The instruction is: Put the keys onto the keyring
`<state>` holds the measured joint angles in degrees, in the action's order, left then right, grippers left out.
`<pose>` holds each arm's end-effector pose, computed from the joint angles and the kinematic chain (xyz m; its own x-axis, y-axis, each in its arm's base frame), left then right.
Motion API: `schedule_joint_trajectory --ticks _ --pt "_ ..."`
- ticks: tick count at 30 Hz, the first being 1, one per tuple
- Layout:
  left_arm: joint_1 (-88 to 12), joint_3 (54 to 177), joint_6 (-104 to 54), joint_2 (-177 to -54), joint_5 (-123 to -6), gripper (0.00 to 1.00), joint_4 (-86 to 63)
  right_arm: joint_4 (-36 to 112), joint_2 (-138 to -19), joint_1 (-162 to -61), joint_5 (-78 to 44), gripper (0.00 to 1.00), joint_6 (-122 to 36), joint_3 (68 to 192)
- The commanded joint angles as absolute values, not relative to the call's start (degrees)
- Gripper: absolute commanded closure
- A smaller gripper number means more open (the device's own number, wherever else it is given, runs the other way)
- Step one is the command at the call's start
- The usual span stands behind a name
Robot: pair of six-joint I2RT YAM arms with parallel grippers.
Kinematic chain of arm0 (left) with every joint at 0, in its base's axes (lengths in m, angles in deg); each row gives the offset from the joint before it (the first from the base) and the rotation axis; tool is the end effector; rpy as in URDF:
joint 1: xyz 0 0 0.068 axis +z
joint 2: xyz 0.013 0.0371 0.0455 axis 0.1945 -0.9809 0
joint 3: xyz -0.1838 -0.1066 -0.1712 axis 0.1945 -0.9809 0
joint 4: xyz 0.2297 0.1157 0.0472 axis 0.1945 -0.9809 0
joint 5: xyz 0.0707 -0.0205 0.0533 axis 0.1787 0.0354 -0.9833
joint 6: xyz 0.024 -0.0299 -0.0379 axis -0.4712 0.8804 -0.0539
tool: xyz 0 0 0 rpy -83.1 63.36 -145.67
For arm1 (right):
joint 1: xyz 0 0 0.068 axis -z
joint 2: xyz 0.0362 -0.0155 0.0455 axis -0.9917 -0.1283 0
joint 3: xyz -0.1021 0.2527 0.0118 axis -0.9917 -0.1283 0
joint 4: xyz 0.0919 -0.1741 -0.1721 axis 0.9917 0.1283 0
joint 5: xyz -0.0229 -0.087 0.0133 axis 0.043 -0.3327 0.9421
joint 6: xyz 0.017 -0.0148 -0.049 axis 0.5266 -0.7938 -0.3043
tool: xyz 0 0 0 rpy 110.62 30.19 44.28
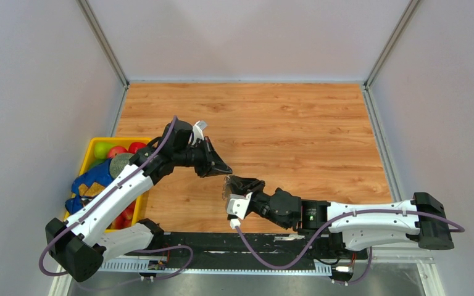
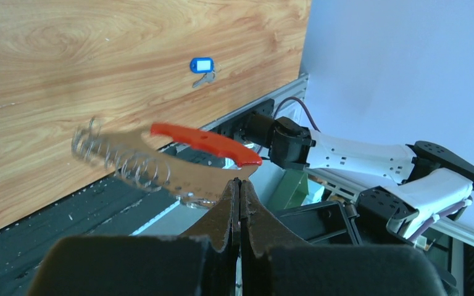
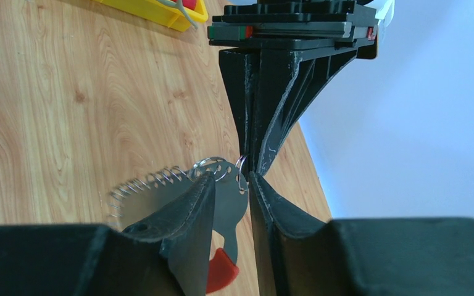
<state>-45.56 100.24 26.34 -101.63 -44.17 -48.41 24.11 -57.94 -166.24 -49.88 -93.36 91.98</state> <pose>0.1746 -0.1400 0.3194 -0.9516 -0.2958 -0.0831 -0.0998 0.5533 -0.8270 0.0421 0.2408 0.2860 0.5770 -0.4769 -0.6631 -0.6300 0.2568 -0.7329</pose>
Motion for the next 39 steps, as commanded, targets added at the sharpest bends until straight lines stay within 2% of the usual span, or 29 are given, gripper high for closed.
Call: schedule_joint_trajectory --ticks 1,12,16,21,30,32,35,38,39 --pt "-45.3 102.0 26.5 -101.1 -40.9 1.0 -46.2 20.3 -57.9 -166.6 -51.5 0.69 -95.2 91.3" --pt "-45.3 102.0 26.2 -100.6 -37.4 1.0 -44.6 19.4 -58.0 -166.6 -53.2 0.74 -96.9 90.7" --pt "-45.3 101.9 26.2 -100.3 -35.9 1.0 -43.9 19.2 -58.3 -166.5 -53.5 0.82 -97.3 90.7" --pt "-45.3 101.9 26.2 -99.9 -34.3 1.0 -43.0 19.2 -58.3 -166.5 -54.5 1.0 -98.1 90.7" --pt "-45.3 101.2 24.3 -99.7 -34.0 1.0 -41.7 23.9 -55.0 -166.5 -52.1 1.0 -93.8 92.9" --pt "-45.2 101.9 23.0 -99.6 -35.6 0.97 -42.1 28.1 -54.1 -166.5 -51.1 1.0 -90.2 95.5" --pt "-45.3 103.2 20.5 -99.3 -38.2 0.84 -42.1 35.6 -52.6 -166.5 -49.8 1.0 -84.6 99.0" --pt "-45.2 104.5 18.2 -98.9 -40.8 0.77 -42.2 41.9 -51.1 -166.4 -48.3 1.0 -79.0 101.8" --pt "-45.3 104.9 17.2 -98.9 -42.1 0.71 -42.2 43.8 -50.8 -166.3 -47.7 1.0 -77.1 102.6"
